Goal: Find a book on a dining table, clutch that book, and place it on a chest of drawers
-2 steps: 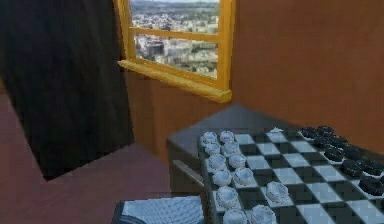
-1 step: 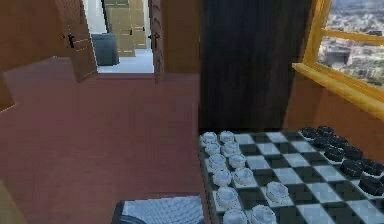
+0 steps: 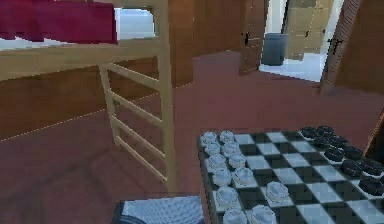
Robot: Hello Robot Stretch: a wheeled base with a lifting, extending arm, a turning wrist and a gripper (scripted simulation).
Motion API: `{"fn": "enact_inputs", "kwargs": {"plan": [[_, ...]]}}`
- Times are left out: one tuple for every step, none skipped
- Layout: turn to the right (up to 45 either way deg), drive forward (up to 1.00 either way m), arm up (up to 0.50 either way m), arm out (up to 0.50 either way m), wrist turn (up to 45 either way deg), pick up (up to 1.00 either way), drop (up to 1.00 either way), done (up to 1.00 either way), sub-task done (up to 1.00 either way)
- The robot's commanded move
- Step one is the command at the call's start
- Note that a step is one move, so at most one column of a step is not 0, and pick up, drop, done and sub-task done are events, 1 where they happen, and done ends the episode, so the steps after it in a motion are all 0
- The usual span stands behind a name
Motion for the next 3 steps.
{"fn": "enact_inputs", "kwargs": {"plan": [[-42.0,0.00,0.00,0.00,0.0,0.00,0.00,0.00,0.00],[0.0,0.10,0.00,0.00,0.0,0.00,0.00,0.00,0.00],[-45.0,0.00,0.00,0.00,0.0,0.00,0.00,0.00,0.00]]}}
